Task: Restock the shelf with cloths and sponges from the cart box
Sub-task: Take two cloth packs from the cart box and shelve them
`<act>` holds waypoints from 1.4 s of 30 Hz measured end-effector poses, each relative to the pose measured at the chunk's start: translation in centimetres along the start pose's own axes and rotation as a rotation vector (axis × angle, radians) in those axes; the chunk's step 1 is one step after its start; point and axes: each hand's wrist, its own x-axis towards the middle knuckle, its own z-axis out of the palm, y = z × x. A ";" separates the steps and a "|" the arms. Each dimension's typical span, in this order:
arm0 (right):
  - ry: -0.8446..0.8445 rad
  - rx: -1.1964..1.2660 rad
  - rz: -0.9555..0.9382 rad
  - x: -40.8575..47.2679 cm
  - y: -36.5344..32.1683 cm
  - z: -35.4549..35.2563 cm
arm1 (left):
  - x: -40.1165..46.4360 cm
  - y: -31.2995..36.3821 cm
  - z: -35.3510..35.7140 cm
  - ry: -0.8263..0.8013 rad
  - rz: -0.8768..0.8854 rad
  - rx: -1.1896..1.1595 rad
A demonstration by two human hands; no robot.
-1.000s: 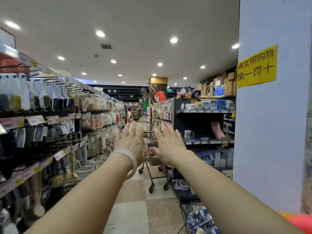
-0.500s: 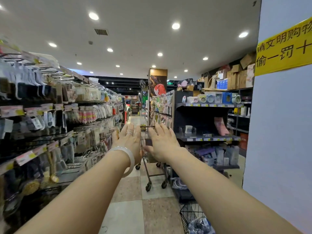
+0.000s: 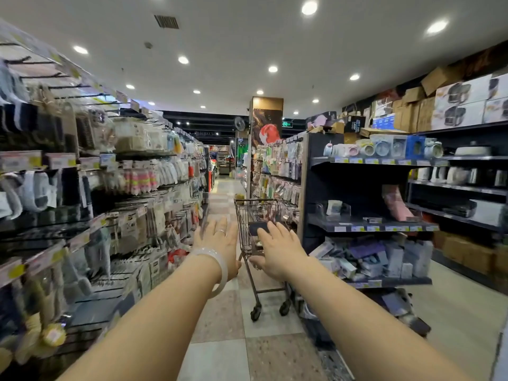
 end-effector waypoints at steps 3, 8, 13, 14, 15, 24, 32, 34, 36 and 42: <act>-0.018 0.008 0.012 6.6 0.4 2.1 | 6.7 -2.2 2.1 -0.020 0.005 -0.007; -0.063 0.005 0.028 16.2 2.0 7.1 | 16.1 -4.0 7.0 -0.085 0.036 -0.015; -0.107 0.007 0.034 26.4 4.1 11.9 | 26.7 -5.7 11.9 -0.102 0.040 -0.015; -0.109 0.009 0.032 28.8 4.7 13.0 | 29.0 -6.0 12.9 -0.112 0.043 -0.012; -0.102 0.011 0.029 31.1 5.3 14.2 | 31.5 -6.3 13.9 -0.122 0.047 -0.002; -0.128 0.016 0.035 52.1 11.8 21.0 | 53.2 -6.5 20.1 -0.167 0.088 -0.029; -0.141 0.038 0.076 68.3 18.1 28.3 | 71.1 -6.0 26.6 -0.203 0.138 -0.032; -0.165 0.045 0.104 72.7 19.8 30.5 | 76.3 -5.9 28.5 -0.198 0.170 -0.020; -0.195 0.036 0.140 77.5 21.5 32.2 | 82.1 -5.8 30.1 -0.177 0.204 -0.014; -0.257 0.004 0.223 91.0 27.0 34.4 | 98.2 -4.9 33.8 -0.241 0.280 -0.027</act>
